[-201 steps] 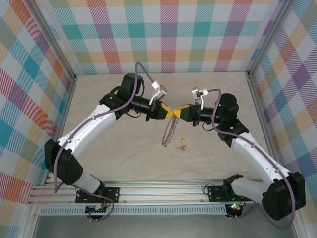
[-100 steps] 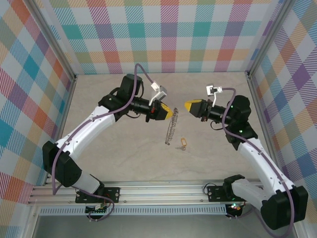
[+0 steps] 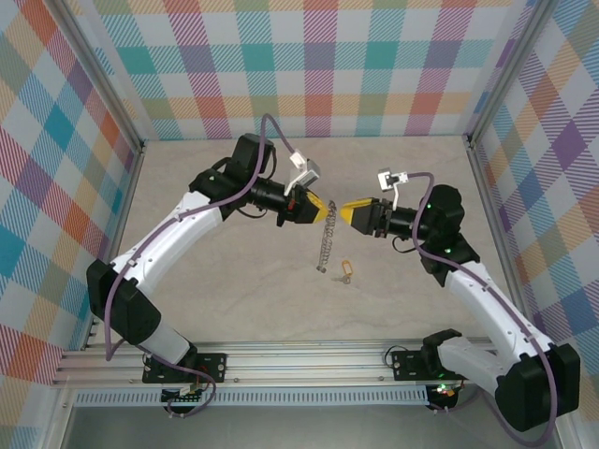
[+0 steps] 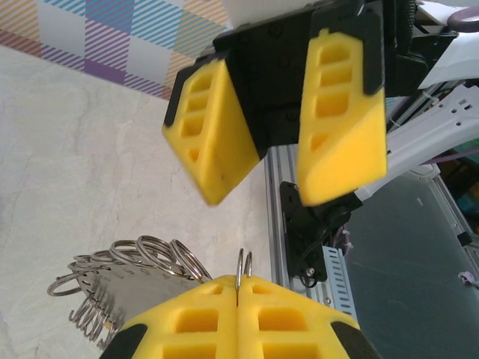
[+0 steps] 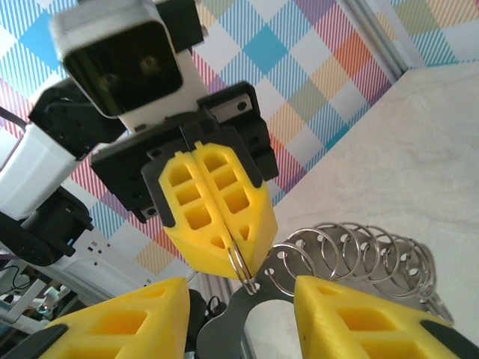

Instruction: Put the keys on the keyring

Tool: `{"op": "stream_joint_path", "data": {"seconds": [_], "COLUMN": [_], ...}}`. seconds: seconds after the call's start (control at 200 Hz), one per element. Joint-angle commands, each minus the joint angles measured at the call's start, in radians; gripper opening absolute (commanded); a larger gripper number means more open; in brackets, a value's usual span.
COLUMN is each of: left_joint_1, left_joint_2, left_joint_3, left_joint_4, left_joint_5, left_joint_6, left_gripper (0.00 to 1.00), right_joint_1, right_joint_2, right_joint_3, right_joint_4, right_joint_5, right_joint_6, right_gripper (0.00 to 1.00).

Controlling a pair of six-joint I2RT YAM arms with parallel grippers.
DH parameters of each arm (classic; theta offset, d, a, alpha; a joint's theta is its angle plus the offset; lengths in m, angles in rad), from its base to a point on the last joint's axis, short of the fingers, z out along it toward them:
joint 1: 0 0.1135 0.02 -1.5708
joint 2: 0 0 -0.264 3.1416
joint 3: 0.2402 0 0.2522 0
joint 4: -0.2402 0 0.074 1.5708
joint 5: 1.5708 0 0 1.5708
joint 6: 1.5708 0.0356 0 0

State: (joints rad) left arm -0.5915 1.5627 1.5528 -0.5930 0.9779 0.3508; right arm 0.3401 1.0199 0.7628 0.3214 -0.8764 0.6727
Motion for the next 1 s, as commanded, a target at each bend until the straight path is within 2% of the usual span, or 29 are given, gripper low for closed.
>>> {"op": "stream_joint_path", "data": {"seconds": [0.0, 0.39, 0.59, 0.74, 0.875, 0.915, 0.955, 0.995], "left_joint_1": [-0.01, -0.01, -0.01, -0.009, -0.011, -0.01, -0.011, -0.011], "left_joint_2": [0.009, 0.013, 0.019, 0.021, 0.019, 0.019, 0.019, 0.017], "left_joint_3": [0.05, 0.064, 0.072, 0.075, 0.076, 0.078, 0.08, 0.083], "left_joint_4": [-0.041, -0.052, -0.059, -0.06, -0.062, -0.064, -0.068, -0.07], "left_joint_5": [0.033, 0.036, 0.039, 0.043, 0.051, 0.052, 0.052, 0.042], "left_joint_6": [0.036, 0.036, 0.038, 0.039, 0.04, 0.04, 0.037, 0.03], "left_gripper": [0.0, 0.0, 0.0, 0.0, 0.0, 0.0, 0.0, 0.0], "right_joint_1": [0.017, 0.049, 0.063, 0.066, 0.068, 0.068, 0.068, 0.068], "right_joint_2": [0.027, 0.073, 0.08, 0.087, 0.104, 0.109, 0.112, 0.112], "right_joint_3": [0.013, 0.039, 0.051, 0.061, 0.069, 0.072, 0.073, 0.074], "right_joint_4": [0.067, 0.092, 0.079, 0.074, 0.084, 0.091, 0.093, 0.093], "right_joint_5": [-0.021, -0.016, -0.013, -0.01, -0.003, -0.002, 0.002, 0.009], "right_joint_6": [-0.013, -0.012, -0.023, -0.025, -0.027, -0.025, -0.025, -0.032], "right_gripper": [0.41, 0.3, 0.29, 0.18, 0.15, 0.1, 0.0, 0.0]}}
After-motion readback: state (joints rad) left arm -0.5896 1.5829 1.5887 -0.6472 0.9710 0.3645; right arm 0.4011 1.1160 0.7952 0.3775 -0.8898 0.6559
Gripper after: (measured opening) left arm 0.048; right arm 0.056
